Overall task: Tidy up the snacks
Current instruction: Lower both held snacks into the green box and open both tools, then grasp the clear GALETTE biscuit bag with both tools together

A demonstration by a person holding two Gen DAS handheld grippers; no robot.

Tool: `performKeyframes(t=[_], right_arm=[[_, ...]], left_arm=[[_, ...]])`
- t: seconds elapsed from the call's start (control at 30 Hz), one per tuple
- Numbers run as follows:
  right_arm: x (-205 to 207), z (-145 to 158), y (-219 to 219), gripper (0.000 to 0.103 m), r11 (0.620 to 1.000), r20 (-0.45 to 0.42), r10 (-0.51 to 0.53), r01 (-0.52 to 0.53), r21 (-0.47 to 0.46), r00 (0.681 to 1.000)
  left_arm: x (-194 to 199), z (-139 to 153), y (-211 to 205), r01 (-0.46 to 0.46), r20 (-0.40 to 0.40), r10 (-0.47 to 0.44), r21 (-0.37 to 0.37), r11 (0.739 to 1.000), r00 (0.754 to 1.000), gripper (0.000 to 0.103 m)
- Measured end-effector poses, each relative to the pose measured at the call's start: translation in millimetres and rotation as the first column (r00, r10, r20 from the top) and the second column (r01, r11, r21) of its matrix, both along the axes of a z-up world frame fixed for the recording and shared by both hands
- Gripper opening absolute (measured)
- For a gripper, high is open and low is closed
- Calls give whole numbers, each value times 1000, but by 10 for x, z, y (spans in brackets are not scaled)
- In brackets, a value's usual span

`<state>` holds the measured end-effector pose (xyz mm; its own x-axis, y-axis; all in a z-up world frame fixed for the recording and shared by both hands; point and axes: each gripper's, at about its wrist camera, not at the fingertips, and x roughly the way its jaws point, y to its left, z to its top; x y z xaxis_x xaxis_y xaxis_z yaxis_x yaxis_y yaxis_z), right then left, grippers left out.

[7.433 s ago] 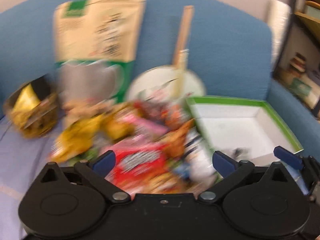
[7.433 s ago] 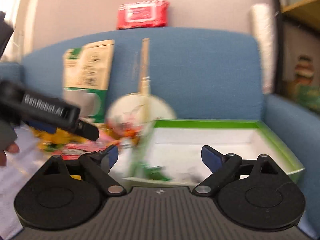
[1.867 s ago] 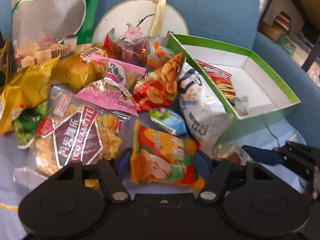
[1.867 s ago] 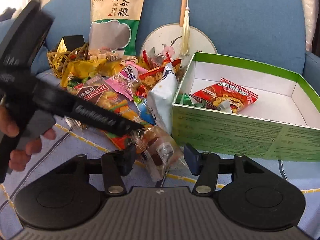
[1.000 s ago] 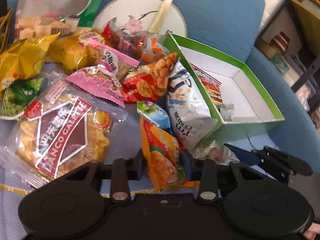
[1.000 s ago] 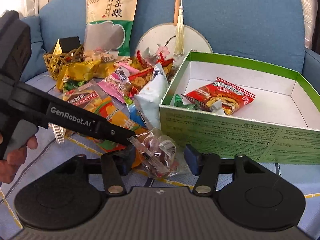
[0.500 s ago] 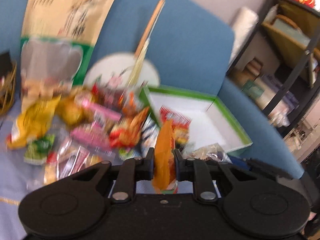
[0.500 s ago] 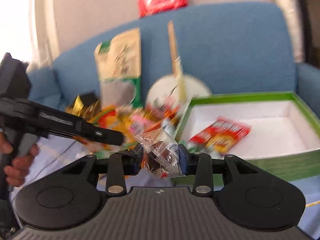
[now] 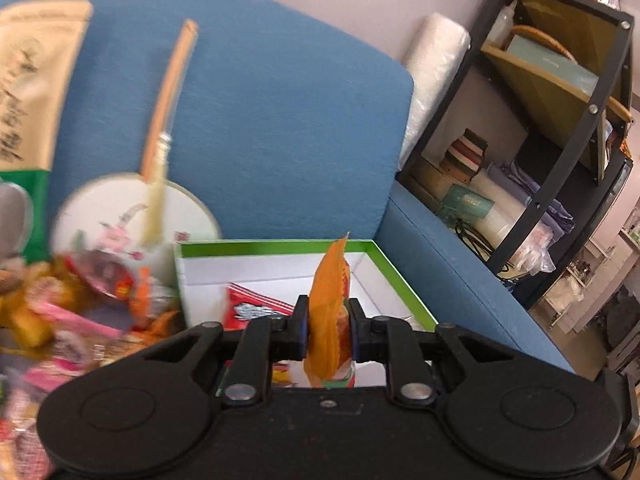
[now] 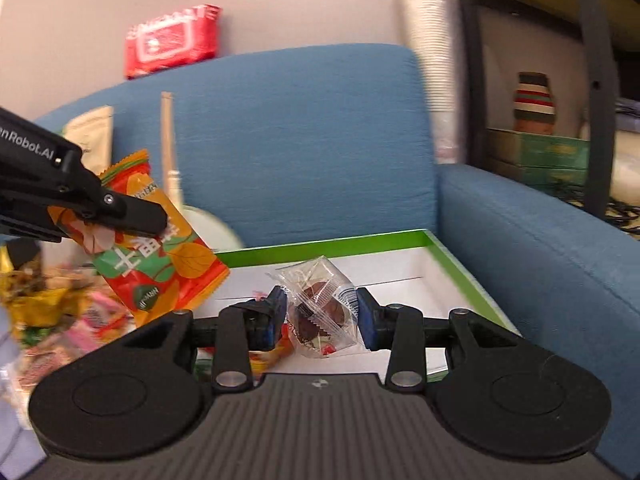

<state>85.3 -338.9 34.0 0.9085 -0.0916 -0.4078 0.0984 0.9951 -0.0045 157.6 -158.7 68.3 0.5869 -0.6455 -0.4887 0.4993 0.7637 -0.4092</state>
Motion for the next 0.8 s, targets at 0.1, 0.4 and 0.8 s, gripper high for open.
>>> performKeyframes(t=[0.1, 0.4, 0.8], right_arm=[[9, -28, -90, 65, 998, 2, -47, 47, -35, 999], [152, -204, -86, 66, 995, -72, -72, 67, -70, 995], [-135, 19, 154, 103, 986, 87, 9, 6, -169, 996]], left_arm=[[76, -108, -223, 15, 0, -15, 12, 1000, 1000, 17], [273, -483, -540, 10, -10, -9, 113, 994, 1000, 20], [-20, -200, -123, -120, 127, 101, 152, 981, 987, 103]])
